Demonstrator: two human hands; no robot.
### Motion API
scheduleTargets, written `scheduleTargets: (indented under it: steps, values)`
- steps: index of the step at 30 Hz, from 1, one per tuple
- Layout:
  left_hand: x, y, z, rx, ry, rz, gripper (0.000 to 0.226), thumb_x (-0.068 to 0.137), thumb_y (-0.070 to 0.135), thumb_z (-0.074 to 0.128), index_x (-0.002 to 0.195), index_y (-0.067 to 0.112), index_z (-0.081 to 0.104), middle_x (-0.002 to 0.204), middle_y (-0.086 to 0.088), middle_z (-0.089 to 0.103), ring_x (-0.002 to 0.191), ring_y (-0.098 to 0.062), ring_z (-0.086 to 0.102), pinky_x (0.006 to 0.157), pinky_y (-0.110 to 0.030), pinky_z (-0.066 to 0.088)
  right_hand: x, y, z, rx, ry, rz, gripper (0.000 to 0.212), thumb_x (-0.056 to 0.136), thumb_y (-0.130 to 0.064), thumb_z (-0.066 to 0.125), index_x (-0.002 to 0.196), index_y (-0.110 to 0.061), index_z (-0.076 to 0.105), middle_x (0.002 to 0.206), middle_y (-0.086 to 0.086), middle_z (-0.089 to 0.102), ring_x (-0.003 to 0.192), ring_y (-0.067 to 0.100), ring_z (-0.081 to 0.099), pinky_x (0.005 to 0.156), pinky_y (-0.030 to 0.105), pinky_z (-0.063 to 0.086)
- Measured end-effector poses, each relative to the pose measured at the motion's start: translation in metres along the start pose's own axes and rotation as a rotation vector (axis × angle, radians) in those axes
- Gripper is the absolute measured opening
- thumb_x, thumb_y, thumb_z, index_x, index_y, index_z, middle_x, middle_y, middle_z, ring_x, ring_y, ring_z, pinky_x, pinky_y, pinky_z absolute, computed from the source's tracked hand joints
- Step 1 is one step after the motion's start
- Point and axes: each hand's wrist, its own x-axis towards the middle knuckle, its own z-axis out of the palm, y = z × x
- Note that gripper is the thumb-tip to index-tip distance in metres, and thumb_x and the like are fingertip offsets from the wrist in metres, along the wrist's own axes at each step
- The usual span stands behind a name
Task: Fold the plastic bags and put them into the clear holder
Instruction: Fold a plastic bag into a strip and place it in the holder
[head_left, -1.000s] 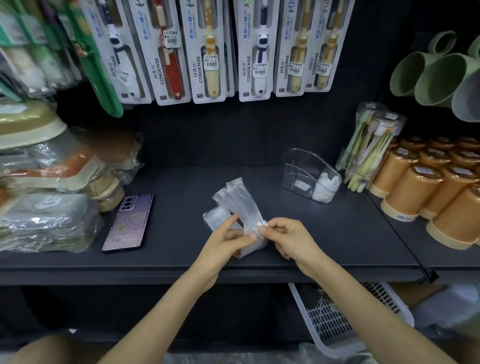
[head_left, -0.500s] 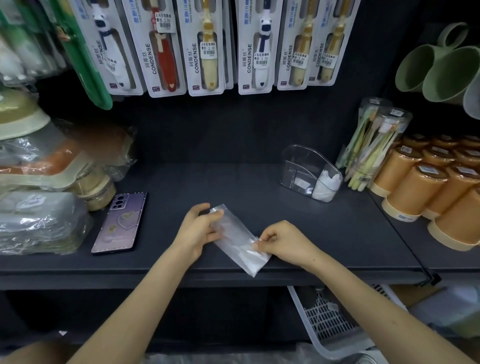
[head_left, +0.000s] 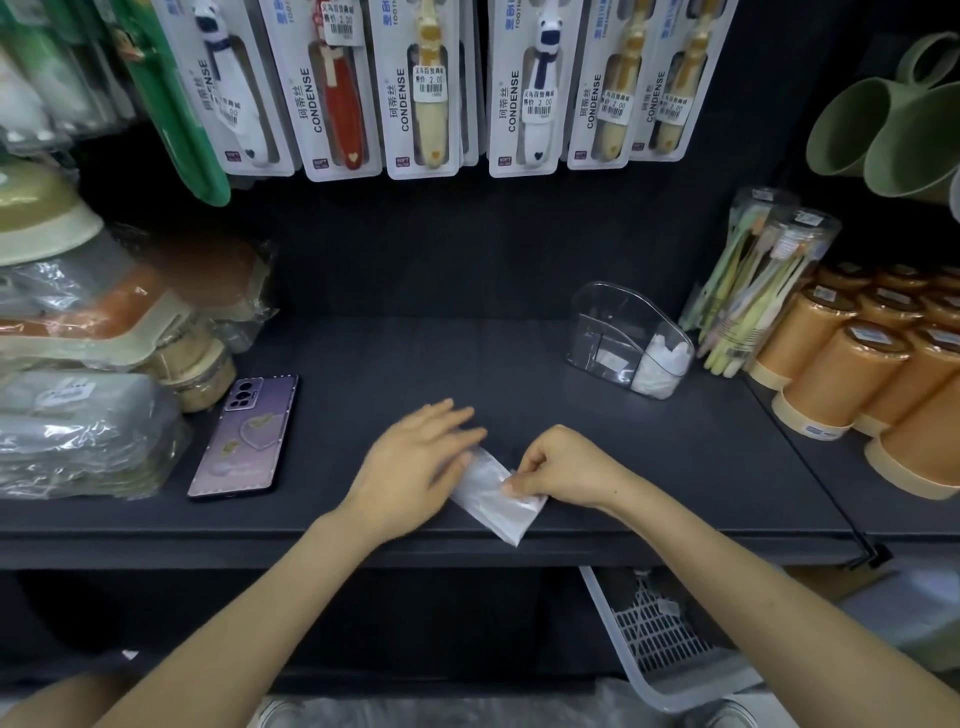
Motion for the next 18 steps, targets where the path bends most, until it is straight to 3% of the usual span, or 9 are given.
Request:
scheduleTargets:
  steps: [2, 5, 7, 9, 11, 12, 14, 16, 18]
  values:
    - [-0.006, 0.005, 0.002, -0.003, -0.190, -0.003, 0.061, 0.097, 0.056, 0.018, 0.138, 0.024, 0.051, 0.148, 0.002, 0.043, 0.143, -0.017, 0.027, 0.118, -0.031, 0.015, 0.000, -0.002, -0.001, -0.013, -0.018, -0.003, 0.022, 0.077, -0.025, 0.078, 0.060, -0.016, 0.069, 0.055, -0.010, 0.060, 0.063, 0.009, 0.057, 0.069, 0.033, 0.049]
    - [-0.012, 0.013, 0.004, 0.014, -0.349, -0.117, 0.094, 0.077, 0.072, -0.022, 0.151, 0.031, 0.020, 0.159, 0.009, 0.013, 0.144, -0.005, -0.005, 0.111, -0.015, -0.013, -0.004, -0.003, -0.004, 0.011, -0.034, 0.004, 0.023, 0.080, -0.024, 0.076, 0.060, -0.016, 0.067, 0.056, -0.009, 0.059, 0.059, 0.005, 0.052, 0.061, 0.024, 0.042]
    - [-0.014, 0.018, 0.007, 0.045, -0.356, -0.171, 0.106, 0.069, 0.072, -0.034, 0.152, 0.029, 0.016, 0.160, 0.007, 0.009, 0.145, -0.007, -0.008, 0.108, -0.015, -0.018, -0.010, -0.002, -0.005, 0.087, 0.032, 0.012, 0.016, 0.082, -0.026, 0.074, 0.072, -0.014, 0.072, 0.066, -0.007, 0.064, 0.064, 0.004, 0.055, 0.063, 0.022, 0.043]
    - [-0.015, 0.029, 0.010, 0.093, -0.348, -0.214, 0.114, 0.062, 0.068, -0.042, 0.153, 0.027, 0.013, 0.161, 0.003, 0.008, 0.148, -0.014, -0.005, 0.109, -0.020, -0.019, -0.018, 0.002, 0.002, 0.058, 0.259, 0.008, 0.015, 0.086, -0.030, 0.068, 0.093, -0.017, 0.073, 0.087, -0.007, 0.069, 0.077, 0.006, 0.061, 0.072, 0.022, 0.045]
    - [-0.014, 0.041, 0.013, 0.136, -0.328, -0.276, 0.113, 0.062, 0.065, -0.046, 0.154, 0.026, 0.008, 0.162, 0.001, 0.003, 0.149, -0.018, -0.006, 0.110, -0.025, -0.018, -0.024, 0.006, 0.019, -0.141, 0.549, -0.089, 0.025, 0.092, -0.030, 0.058, 0.110, -0.017, 0.070, 0.105, -0.004, 0.069, 0.091, 0.014, 0.063, 0.081, 0.025, 0.046]
    - [-0.013, 0.046, 0.014, 0.153, -0.322, -0.313, 0.103, 0.069, 0.063, -0.041, 0.154, 0.026, 0.005, 0.162, 0.001, 0.000, 0.149, -0.019, -0.008, 0.110, -0.027, -0.018, -0.027, 0.008, 0.028, -0.229, 0.605, -0.163, 0.031, 0.094, -0.030, 0.052, 0.115, -0.014, 0.069, 0.113, -0.001, 0.068, 0.098, 0.019, 0.064, 0.087, 0.027, 0.047]
    - [-0.011, 0.052, 0.016, 0.170, -0.328, -0.362, 0.082, 0.082, 0.055, -0.025, 0.154, 0.026, 0.002, 0.162, 0.000, -0.003, 0.148, -0.019, -0.011, 0.111, -0.027, -0.017, -0.027, 0.013, 0.047, -0.379, 0.556, -0.259, 0.046, 0.096, -0.034, 0.036, 0.123, -0.010, 0.064, 0.127, 0.006, 0.064, 0.114, 0.025, 0.061, 0.101, 0.036, 0.042]
    - [-0.010, 0.052, 0.014, 0.163, -0.342, -0.358, 0.089, 0.073, 0.051, -0.026, 0.154, 0.025, 0.002, 0.162, 0.001, -0.003, 0.148, -0.018, -0.010, 0.110, -0.027, -0.017, -0.026, 0.019, 0.059, -0.477, 0.428, -0.240, 0.064, 0.100, -0.042, 0.011, 0.134, -0.008, 0.055, 0.142, 0.008, 0.051, 0.132, 0.024, 0.048, 0.112, 0.041, 0.023]
    - [-0.010, 0.046, 0.011, 0.146, -0.350, -0.343, 0.096, 0.068, 0.050, -0.027, 0.154, 0.023, 0.005, 0.162, 0.002, 0.001, 0.149, -0.015, -0.006, 0.111, -0.024, -0.015, -0.028, 0.023, 0.062, -0.545, 0.404, -0.183, 0.074, 0.102, -0.041, -0.003, 0.131, -0.009, 0.057, 0.139, 0.008, 0.053, 0.131, 0.022, 0.049, 0.111, 0.045, 0.027]
